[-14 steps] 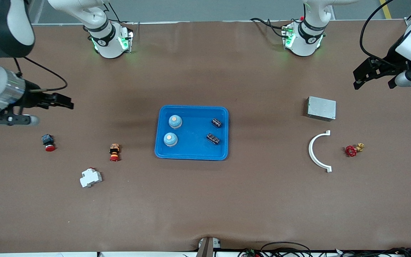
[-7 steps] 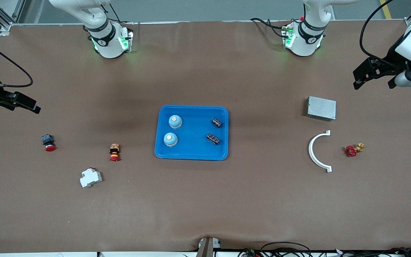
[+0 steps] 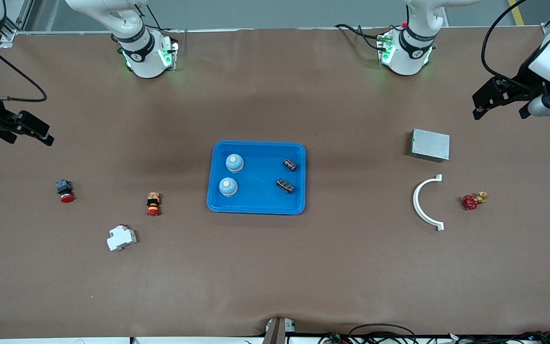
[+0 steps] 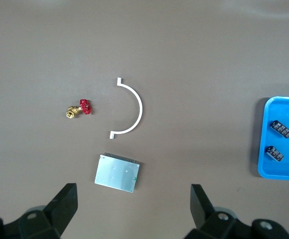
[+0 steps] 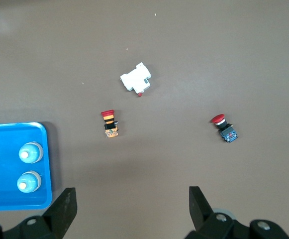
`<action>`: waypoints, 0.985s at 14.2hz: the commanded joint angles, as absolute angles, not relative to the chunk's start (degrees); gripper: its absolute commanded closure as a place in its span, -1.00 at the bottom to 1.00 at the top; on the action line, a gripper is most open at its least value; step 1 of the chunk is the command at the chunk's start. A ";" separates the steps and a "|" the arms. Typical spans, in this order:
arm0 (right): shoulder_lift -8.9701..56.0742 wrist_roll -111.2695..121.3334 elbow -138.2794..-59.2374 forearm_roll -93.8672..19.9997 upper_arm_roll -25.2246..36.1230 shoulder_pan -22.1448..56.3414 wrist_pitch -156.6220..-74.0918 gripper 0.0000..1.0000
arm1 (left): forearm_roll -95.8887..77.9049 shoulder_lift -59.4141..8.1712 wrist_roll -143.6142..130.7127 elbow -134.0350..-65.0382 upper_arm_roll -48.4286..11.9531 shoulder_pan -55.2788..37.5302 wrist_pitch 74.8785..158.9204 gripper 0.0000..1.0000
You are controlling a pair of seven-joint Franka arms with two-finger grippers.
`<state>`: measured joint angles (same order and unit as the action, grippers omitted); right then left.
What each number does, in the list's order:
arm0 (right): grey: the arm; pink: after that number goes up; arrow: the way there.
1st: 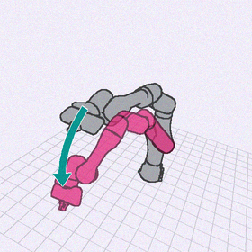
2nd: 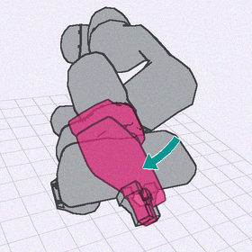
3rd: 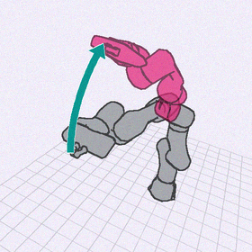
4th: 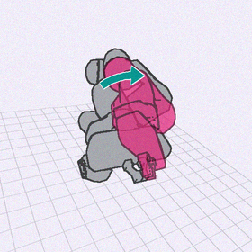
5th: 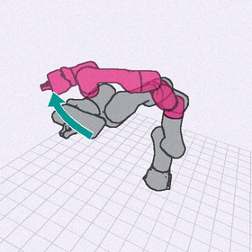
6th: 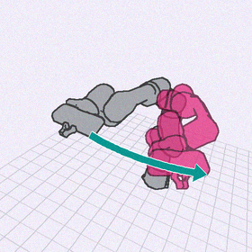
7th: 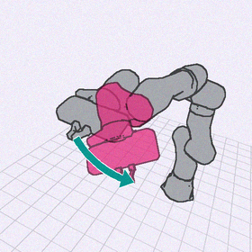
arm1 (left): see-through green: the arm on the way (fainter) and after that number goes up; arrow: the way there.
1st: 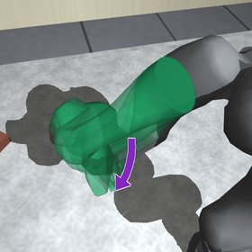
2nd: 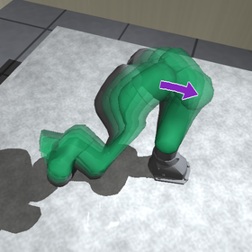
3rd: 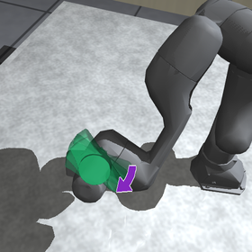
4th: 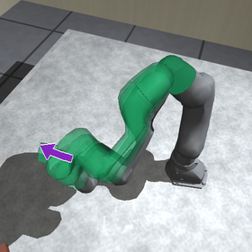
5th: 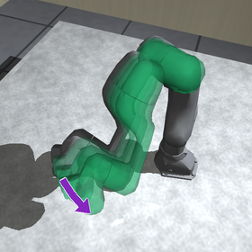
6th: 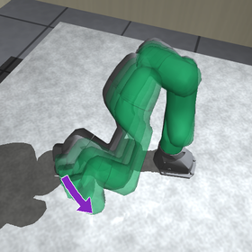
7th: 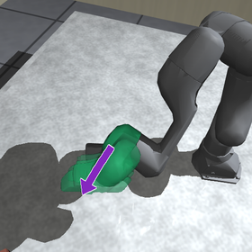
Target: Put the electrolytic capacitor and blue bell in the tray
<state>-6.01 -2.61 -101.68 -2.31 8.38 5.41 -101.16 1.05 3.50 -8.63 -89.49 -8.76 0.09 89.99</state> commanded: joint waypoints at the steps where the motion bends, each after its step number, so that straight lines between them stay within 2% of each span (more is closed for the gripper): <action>1: -10.62 -2.90 -105.46 -1.14 8.26 5.27 -101.78 -1.00 | 0.09 3.69 -7.21 -89.03 -8.88 0.62 89.21 -1.00; 4: -13.52 -2.99 -107.65 -1.14 8.17 5.45 -102.04 -1.00 | 0.00 4.04 -7.21 -89.21 -8.88 0.62 86.94 -1.00; 7: -21.42 -3.08 -118.53 -1.14 7.56 5.45 -109.13 -1.00 | -0.18 4.57 -7.12 -89.38 -8.88 0.62 86.40 -1.00; 8: -21.97 -3.08 -119.09 -1.14 7.56 5.45 -109.42 -1.00 | -0.18 4.66 -7.21 -89.38 -8.88 0.53 85.79 -1.00; 11: -21.36 -3.43 -118.22 -1.06 7.65 5.36 -108.99 -1.00 | -0.18 5.19 -6.77 -89.47 -8.96 0.62 85.08 -1.00; 12: -20.05 -3.43 -116.12 -0.88 7.65 5.36 -108.55 -1.00 | -0.26 5.19 -5.98 -89.47 -8.96 0.62 85.08 -1.00; 14: -14.45 -3.43 -107.19 0.87 7.65 5.45 -101.12 -1.00 | -1.22 5.53 -5.63 -89.65 -8.70 0.62 84.47 -1.00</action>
<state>-19.52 -2.66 -115.43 -1.23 7.86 5.38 -106.62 0.78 4.31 -7.37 -89.43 -8.77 0.10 85.82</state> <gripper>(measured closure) 0.000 0.000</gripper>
